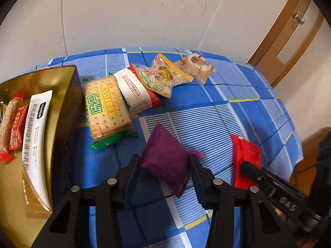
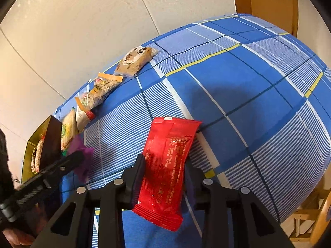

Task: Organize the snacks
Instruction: 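Carry the purple pouch into the tray and open the left gripper while the right holds the red bag, then carry the red wafer bag into the tray and open the right gripper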

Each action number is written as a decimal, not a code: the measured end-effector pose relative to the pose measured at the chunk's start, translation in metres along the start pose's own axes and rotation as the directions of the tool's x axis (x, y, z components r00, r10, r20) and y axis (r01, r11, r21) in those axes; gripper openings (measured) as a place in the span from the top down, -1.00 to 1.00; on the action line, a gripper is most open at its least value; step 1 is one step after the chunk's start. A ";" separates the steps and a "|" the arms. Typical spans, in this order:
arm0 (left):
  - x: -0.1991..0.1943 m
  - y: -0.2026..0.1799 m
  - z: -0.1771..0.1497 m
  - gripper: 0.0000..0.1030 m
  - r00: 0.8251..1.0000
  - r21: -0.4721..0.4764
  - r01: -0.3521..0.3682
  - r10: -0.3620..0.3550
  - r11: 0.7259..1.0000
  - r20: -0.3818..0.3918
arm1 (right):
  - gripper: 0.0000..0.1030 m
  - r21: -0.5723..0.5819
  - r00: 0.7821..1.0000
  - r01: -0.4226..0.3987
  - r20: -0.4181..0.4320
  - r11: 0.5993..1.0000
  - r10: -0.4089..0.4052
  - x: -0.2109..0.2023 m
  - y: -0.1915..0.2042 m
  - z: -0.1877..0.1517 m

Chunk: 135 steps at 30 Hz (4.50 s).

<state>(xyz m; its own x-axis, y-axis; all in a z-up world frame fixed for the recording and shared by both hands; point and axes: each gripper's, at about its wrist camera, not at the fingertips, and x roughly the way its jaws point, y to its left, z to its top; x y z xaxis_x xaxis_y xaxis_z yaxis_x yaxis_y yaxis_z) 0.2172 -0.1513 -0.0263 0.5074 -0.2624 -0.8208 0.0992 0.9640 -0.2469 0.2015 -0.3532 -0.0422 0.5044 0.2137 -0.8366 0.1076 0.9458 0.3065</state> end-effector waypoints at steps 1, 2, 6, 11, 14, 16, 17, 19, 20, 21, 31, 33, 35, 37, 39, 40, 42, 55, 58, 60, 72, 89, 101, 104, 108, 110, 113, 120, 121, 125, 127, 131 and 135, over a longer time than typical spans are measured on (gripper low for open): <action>-0.005 0.001 0.000 0.07 1.000 0.000 0.009 -0.009 1.000 0.009 | 0.31 -0.007 1.000 0.006 0.002 1.000 -0.006 0.000 0.001 0.000; -0.010 0.002 0.000 0.07 1.000 0.002 0.016 -0.016 1.000 0.019 | 0.31 -0.009 1.000 0.006 0.004 1.000 -0.006 0.000 0.001 0.000; -0.035 0.008 0.000 0.07 0.997 0.020 0.033 -0.034 0.999 0.063 | 0.31 -0.005 1.000 0.006 0.009 1.000 -0.006 0.000 0.001 0.000; -0.063 0.030 0.001 0.07 0.995 0.030 0.034 -0.037 0.999 0.096 | 0.31 -0.005 1.000 0.009 0.017 1.000 -0.009 0.000 0.002 -0.001; -0.074 0.049 -0.001 0.07 0.996 0.026 0.016 -0.019 1.000 0.093 | 0.31 -0.009 1.000 0.016 0.022 1.000 -0.016 0.000 0.003 -0.001; -0.080 0.063 -0.001 0.07 0.997 0.032 -0.008 0.005 0.999 0.082 | 0.31 -0.009 0.999 0.018 0.027 1.000 -0.018 0.001 0.004 -0.001; -0.083 0.070 -0.002 0.07 0.997 0.035 -0.013 0.011 0.999 0.082 | 0.31 -0.008 0.999 0.020 0.029 1.000 -0.020 0.001 0.004 -0.001; -0.091 0.085 -0.005 0.07 0.996 0.036 -0.031 0.028 0.999 0.090 | 0.31 -0.011 0.999 0.026 0.034 1.000 -0.026 0.001 0.005 -0.002; -0.093 0.091 -0.006 0.07 0.995 0.035 -0.039 0.036 0.999 0.094 | 0.31 -0.013 0.999 0.029 0.037 0.999 -0.028 0.001 0.005 -0.002; -0.096 0.098 -0.008 0.07 0.994 0.033 -0.047 0.044 0.998 0.098 | 0.31 -0.018 0.999 0.034 0.041 0.999 -0.033 0.001 0.006 -0.003; -0.105 0.171 -0.023 0.06 0.993 -0.044 -0.097 0.100 0.994 0.067 | 0.31 -0.032 0.997 0.056 0.057 0.998 -0.054 0.001 0.011 -0.003; -0.104 0.182 -0.025 0.06 0.993 -0.054 -0.106 0.109 0.993 0.053 | 0.31 -0.030 0.997 0.057 0.061 0.998 -0.055 0.002 0.011 -0.003; -0.102 0.190 -0.028 0.06 0.993 -0.056 -0.111 0.113 0.992 0.037 | 0.31 -0.029 0.996 0.059 0.063 0.998 -0.058 0.002 0.012 -0.003; -0.102 0.198 -0.029 0.06 0.992 -0.065 -0.123 0.125 0.990 0.028 | 0.31 -0.032 0.996 0.063 0.065 0.998 -0.060 0.002 0.013 -0.003; -0.102 0.208 -0.030 0.06 0.991 -0.083 -0.133 0.135 0.988 0.020 | 0.31 -0.034 0.996 0.063 0.069 0.997 -0.061 0.002 0.013 -0.003; -0.103 0.213 -0.031 0.06 0.990 -0.093 -0.140 0.142 0.986 0.016 | 0.31 -0.035 0.996 0.063 0.069 0.997 -0.060 0.002 0.012 -0.004; -0.103 0.222 -0.032 0.06 0.987 -0.111 -0.156 0.158 0.982 0.006 | 0.31 -0.035 0.996 0.062 0.071 0.997 -0.059 0.002 0.012 -0.004; -0.111 0.254 -0.041 0.01 0.938 -0.198 -0.344 0.347 0.918 -0.022 | 0.30 -0.031 0.996 0.061 0.072 0.998 -0.059 0.002 0.011 -0.004; -0.126 0.255 -0.043 0.00 0.932 -0.255 -0.340 0.360 0.905 0.034 | 0.30 -0.034 0.995 0.065 0.072 0.997 -0.062 0.002 0.011 -0.004; -0.132 0.250 -0.042 -0.01 0.926 -0.281 -0.335 0.370 0.899 0.078 | 0.30 -0.035 0.995 0.070 0.072 0.997 -0.067 0.002 0.012 -0.004; -0.092 0.198 -0.038 -0.01 0.963 -0.144 -0.242 0.256 0.960 0.089 | 0.30 -0.054 0.990 0.115 0.084 0.992 -0.110 0.003 0.019 -0.005; -0.069 0.192 -0.033 -0.01 0.980 -0.121 -0.179 0.188 0.976 0.060 | 0.33 -0.123 0.980 -0.117 0.148 0.986 0.134 -0.018 0.092 -0.016; -0.068 0.204 -0.032 -0.03 0.986 -0.156 -0.160 0.165 0.975 0.022 | 0.33 -0.421 0.958 -0.180 0.130 0.889 0.255 -0.021 0.226 -0.032; -0.070 0.209 -0.032 -0.05 0.986 -0.179 -0.158 0.165 0.971 0.021 | 0.32 -0.428 0.966 -0.194 0.075 0.883 0.249 -0.007 0.247 -0.029; -0.073 0.210 -0.032 -0.07 0.987 -0.184 -0.154 0.161 0.971 0.027 | 0.32 -0.482 0.979 -0.146 0.056 0.864 0.196 0.006 0.269 -0.033; -0.074 0.209 -0.034 -0.08 0.986 -0.179 -0.155 0.162 0.972 0.030 | 0.32 -0.498 0.984 -0.129 0.041 0.857 0.172 0.016 0.274 -0.032; -0.075 0.211 -0.033 -0.08 0.987 -0.179 -0.150 0.158 0.972 0.031 | 0.28 -0.520 0.992 -0.069 0.052 0.852 0.112 0.026 0.281 -0.035; -0.071 0.209 -0.031 -0.10 0.986 -0.181 -0.153 0.161 0.971 0.030 | 0.23 -0.527 0.993 -0.014 0.096 0.850 0.076 0.026 0.279 -0.034; -0.071 0.208 -0.031 -0.10 0.987 -0.182 -0.151 0.159 0.972 0.031 | 0.23 -0.521 0.991 -0.016 0.104 0.854 0.082 0.023 0.275 -0.034; -0.070 0.205 -0.030 -0.22 0.988 -0.177 -0.143 0.152 0.974 0.037 | 0.23 -0.497 0.985 -0.025 0.137 0.868 0.107 0.006 0.261 -0.033; -0.070 0.203 -0.030 -0.24 0.988 -0.172 -0.141 0.150 0.975 0.043 | 0.23 -0.481 0.982 -0.023 0.152 0.876 0.109 -0.002 0.251 -0.032; -0.070 0.202 -0.029 -0.26 0.986 -0.174 -0.146 0.157 0.974 0.049 | 0.23 -0.433 0.975 -0.006 0.197 0.901 0.102 -0.012 0.219 -0.027; -0.074 0.202 -0.029 -0.33 0.987 -0.188 -0.121 0.138 0.975 0.077 | 0.23 -0.325 0.978 0.007 0.197 0.946 0.061 -0.006 0.179 -0.017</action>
<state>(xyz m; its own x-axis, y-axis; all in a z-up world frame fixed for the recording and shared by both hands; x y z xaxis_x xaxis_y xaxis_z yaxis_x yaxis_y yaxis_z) 0.1746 0.0616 -0.0304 0.5806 -0.1231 -0.8048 -0.1257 0.9631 -0.2380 0.2035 -0.1814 0.0101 0.6690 0.2183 -0.7104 -0.1731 0.9754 0.1367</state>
